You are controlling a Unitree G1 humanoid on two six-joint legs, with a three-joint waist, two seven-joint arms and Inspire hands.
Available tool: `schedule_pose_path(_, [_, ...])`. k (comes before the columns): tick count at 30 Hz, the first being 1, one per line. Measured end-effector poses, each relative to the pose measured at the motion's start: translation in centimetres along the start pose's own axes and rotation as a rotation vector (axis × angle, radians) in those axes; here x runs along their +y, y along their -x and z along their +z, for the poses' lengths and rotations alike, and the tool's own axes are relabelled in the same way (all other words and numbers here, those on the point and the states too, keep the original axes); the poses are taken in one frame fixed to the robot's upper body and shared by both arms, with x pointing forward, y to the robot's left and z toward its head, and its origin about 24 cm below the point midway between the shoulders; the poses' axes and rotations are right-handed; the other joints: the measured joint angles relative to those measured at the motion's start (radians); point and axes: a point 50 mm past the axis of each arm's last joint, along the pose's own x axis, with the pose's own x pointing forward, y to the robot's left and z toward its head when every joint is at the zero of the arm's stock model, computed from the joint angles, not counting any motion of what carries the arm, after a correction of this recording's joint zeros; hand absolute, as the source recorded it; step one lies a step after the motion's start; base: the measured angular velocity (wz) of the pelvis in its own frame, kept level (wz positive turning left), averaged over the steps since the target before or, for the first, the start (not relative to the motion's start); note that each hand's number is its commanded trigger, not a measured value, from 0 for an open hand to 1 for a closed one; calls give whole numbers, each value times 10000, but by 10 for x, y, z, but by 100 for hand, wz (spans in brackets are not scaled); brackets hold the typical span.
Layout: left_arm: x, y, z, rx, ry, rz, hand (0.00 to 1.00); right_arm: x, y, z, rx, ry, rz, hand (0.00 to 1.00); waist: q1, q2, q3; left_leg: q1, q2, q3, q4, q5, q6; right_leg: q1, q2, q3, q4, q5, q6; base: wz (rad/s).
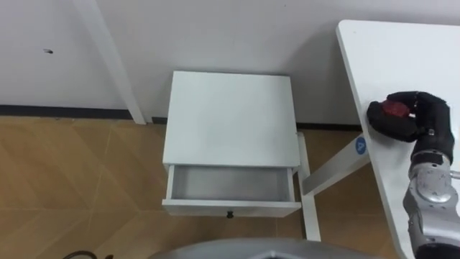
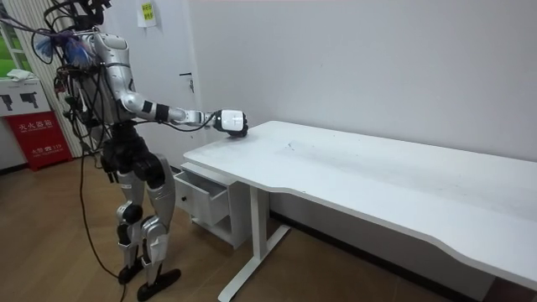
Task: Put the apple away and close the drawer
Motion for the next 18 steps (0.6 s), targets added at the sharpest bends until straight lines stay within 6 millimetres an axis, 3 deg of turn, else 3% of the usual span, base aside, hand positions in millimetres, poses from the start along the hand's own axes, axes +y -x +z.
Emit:
schedule_pose_path(4, [1,0,3,-74,-40,32,0,7,1,6,-271,124,413,100,18,30,9,-32,11,8,-3,0,0,-41,10,-14,30,9,-11,-3])
schedule_pose_path(10, [-4,-1,12,-362,-654,-91,0,41,9,19,-946,598,2289,100,127,252,20,-226,27,-38,24,0,0,-71,10,-143,13,27,-15,6])
schedule_pose_path(13, [-7,-2,22,-620,-757,-190,0,70,19,18,-866,785,4218,100,319,430,59,-317,-2,-160,29,0,0,-101,-19,-296,11,33,-4,20])
schedule_pose_path(14, [-8,-2,26,-731,-785,-216,0,79,23,17,-856,862,4815,100,505,536,107,-348,-7,-158,28,0,1,-160,-32,-322,20,36,1,9])
schedule_pose_path(18, [-8,-2,26,-719,-868,-279,0,95,31,20,-1028,1164,6215,100,880,630,80,-497,-6,-206,79,3,5,-244,-44,-440,20,38,4,9])
